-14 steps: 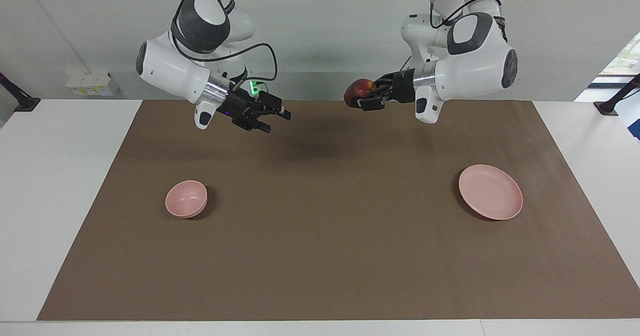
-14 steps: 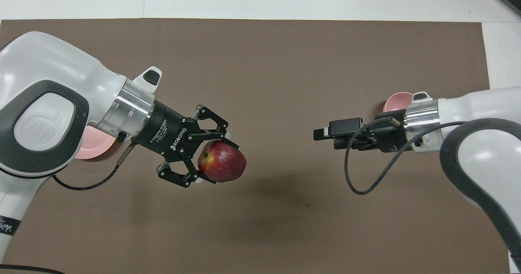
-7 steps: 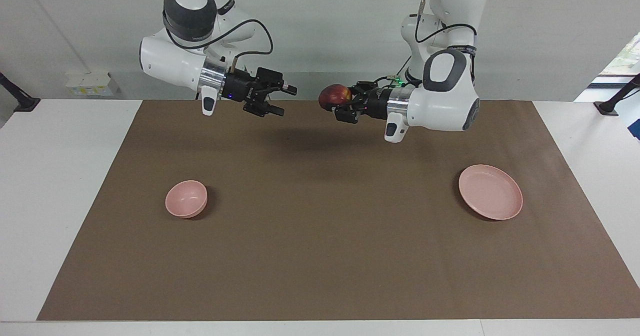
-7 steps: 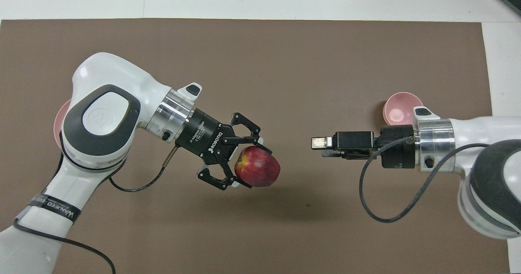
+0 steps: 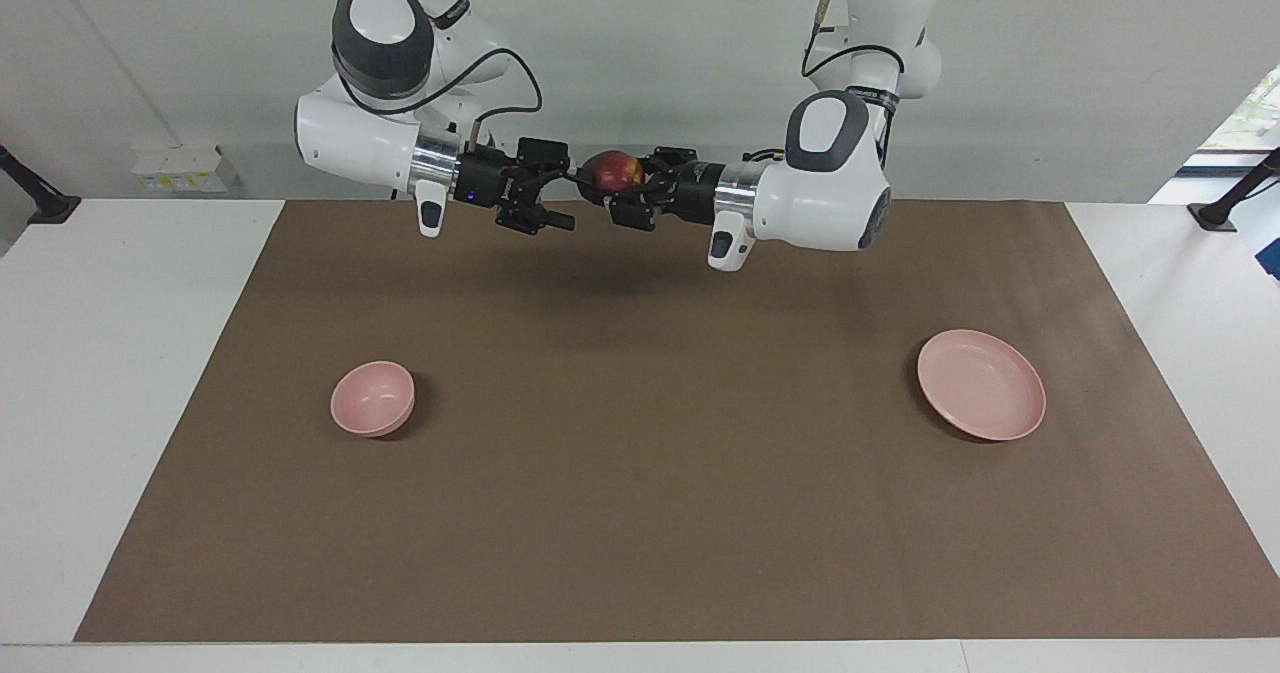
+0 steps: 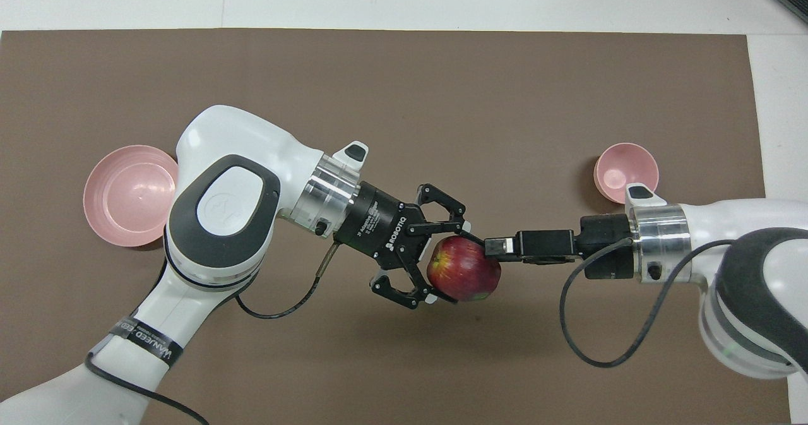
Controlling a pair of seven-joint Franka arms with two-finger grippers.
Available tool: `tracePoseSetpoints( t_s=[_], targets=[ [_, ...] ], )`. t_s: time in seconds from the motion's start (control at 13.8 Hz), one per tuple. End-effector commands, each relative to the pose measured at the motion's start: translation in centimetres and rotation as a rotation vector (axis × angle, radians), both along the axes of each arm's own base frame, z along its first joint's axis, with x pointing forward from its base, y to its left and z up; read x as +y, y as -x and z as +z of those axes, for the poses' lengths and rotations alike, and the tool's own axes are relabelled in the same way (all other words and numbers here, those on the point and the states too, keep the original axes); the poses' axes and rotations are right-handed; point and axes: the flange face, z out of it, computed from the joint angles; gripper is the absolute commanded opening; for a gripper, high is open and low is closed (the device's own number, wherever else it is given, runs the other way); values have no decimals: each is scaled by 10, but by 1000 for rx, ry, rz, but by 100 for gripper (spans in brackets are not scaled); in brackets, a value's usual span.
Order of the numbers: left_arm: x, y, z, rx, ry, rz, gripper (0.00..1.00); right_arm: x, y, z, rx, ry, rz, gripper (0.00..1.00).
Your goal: Move apple from plate to bowl
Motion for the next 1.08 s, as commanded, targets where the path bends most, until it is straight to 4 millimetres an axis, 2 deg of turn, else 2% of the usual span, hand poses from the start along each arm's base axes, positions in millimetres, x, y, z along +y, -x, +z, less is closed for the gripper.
tracePoseSetpoints(
  t_s=[0.0,0.36,0.87,0.94,1.01],
  targets=[
    [-12,0,-9,39,2,59,0,-4,13,2,14,-43,14,100],
    [-23,6,-5,60,37,59,0,-15,15,5,42,-75,36,100],
    [-46,17,-1,42,49,89,0,-10,17,6,51,-73,43,100],
    [-47,19,-1,43,49,86,0,-9,18,6,53,-71,47,94],
    [-48,19,-1,42,50,84,0,-9,18,5,71,-63,46,56]
  ],
)
